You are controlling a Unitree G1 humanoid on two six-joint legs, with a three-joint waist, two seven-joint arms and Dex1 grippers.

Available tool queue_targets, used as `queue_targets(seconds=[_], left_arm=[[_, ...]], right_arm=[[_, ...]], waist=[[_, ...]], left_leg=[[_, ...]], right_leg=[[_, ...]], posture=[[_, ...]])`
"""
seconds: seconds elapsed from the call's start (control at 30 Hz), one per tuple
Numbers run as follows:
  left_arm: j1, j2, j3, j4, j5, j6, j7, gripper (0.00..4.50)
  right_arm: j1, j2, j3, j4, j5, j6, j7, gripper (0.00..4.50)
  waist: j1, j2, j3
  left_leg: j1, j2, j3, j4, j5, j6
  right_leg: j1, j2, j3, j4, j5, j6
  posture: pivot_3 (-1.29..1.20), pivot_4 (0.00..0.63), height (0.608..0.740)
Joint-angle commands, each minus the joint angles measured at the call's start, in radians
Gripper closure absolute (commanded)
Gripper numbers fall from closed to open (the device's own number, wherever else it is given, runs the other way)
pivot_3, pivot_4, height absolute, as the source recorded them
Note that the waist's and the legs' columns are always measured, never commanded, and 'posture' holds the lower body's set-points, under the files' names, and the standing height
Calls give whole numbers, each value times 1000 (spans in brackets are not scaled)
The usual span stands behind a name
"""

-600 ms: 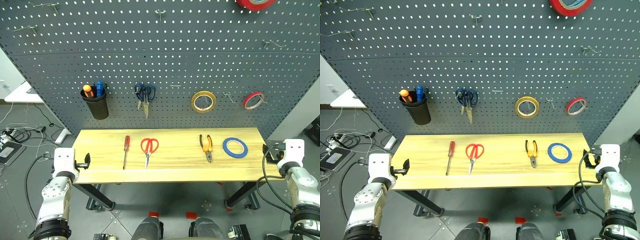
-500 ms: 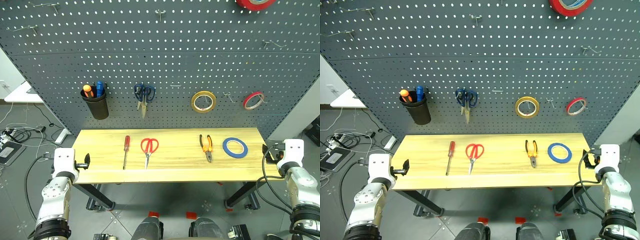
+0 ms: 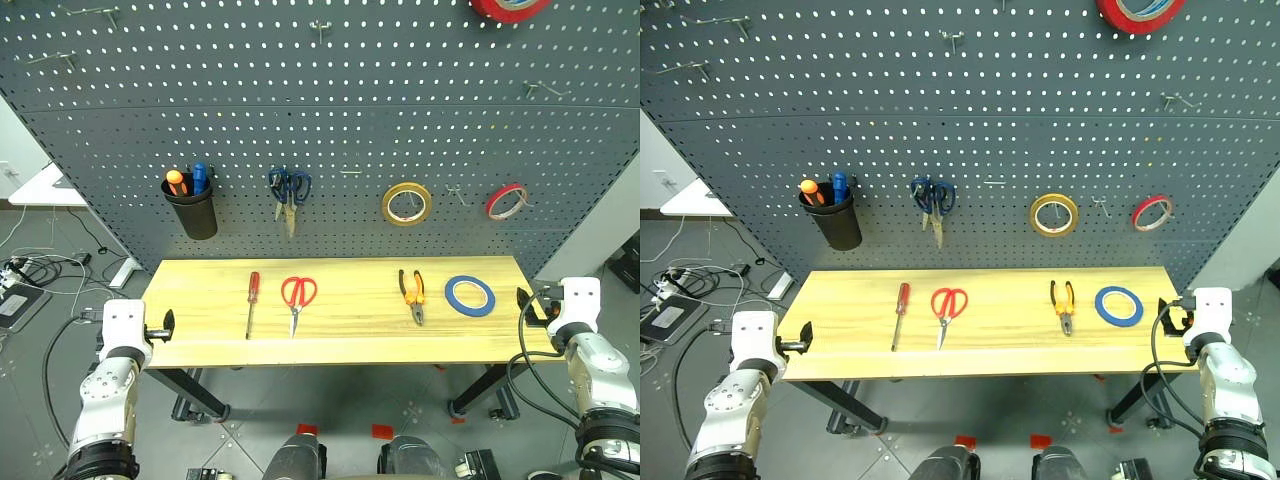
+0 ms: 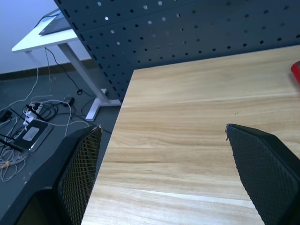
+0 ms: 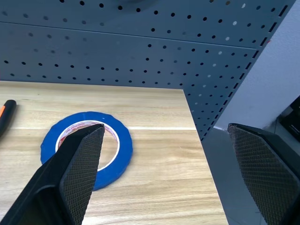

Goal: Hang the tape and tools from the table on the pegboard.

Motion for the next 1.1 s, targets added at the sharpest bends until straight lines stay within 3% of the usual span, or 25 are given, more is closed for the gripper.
queue_targets(seconds=[0.03, 0.3, 0.47, 0.6, 0.7, 0.87, 0.93, 1.0, 1.1], left_arm=[[5, -10, 18, -20, -11, 0, 13, 42], [41, -25, -100, -127, 34, 40, -87, 42], [76, -20, -139, -286, -12, 62, -199, 42], [80, -9, -261, -461, -22, 119, -350, 42], [89, -2, -268, -548, -46, 189, -369, 42], [6, 23, -337, -625, -52, 279, -452, 42], [-29, 30, -354, -628, -64, 301, -490, 42], [-92, 48, -383, -629, -75, 306, -561, 42], [-228, 57, -445, -606, -86, 299, -673, 42]], right_arm=[[12, 6, 11, -85, 33, 25, 39, 0], [157, -33, 188, -378, 2, 99, 221, 0], [184, -46, 233, -515, -45, 174, 212, 0], [117, -41, 257, -613, 13, 344, 242, 0], [102, -64, 274, -658, 7, 436, 247, 0], [-31, -99, 304, -568, -18, 537, 270, 0], [-74, -114, 319, -518, -36, 532, 280, 0], [-138, -137, 341, -449, -47, 534, 309, 0], [-282, -158, 381, -258, -78, 494, 358, 0]], waist=[[0, 0, -1], [0, -1, -1], [0, -2, 9], [-5, -3, 55], [-11, -6, 97], [-27, -11, 172], [-30, -13, 188], [-35, -14, 220], [-40, -15, 263]], left_leg=[[0, 0, 0, 0, 0, 0], [0, 0, 0, 0, 0, 0], [-1, 0, -1, 1, 0, 0], [-1, 1, -1, 1, 0, 0], [-5, 1, 2, 1, 0, 0], [-13, 3, 3, 1, -1, 1], [-24, 3, 5, 4, -1, 2], [-27, 3, 5, 9, -3, 6], [-33, 4, 7, 11, -4, 7]], right_leg=[[0, 0, 0, 0, 0, 0], [0, 0, 0, 0, 0, 0], [0, -1, 0, 0, -4, -6], [0, -1, 0, 1, -5, -8], [-5, -3, 0, 2, -5, -8], [-14, -3, -3, 2, -5, -11], [-24, -3, -3, 4, 1, -9], [-25, -3, -3, 6, 1, -9], [-30, -4, -4, 5, 1, -9]], posture=[[28, 25, 740], [15, 59, 740], [1, 121, 740], [-14, 176, 740], [-33, 271, 740], [-48, 359, 740], [-50, 375, 740], [-48, 430, 740], [-42, 464, 740]])
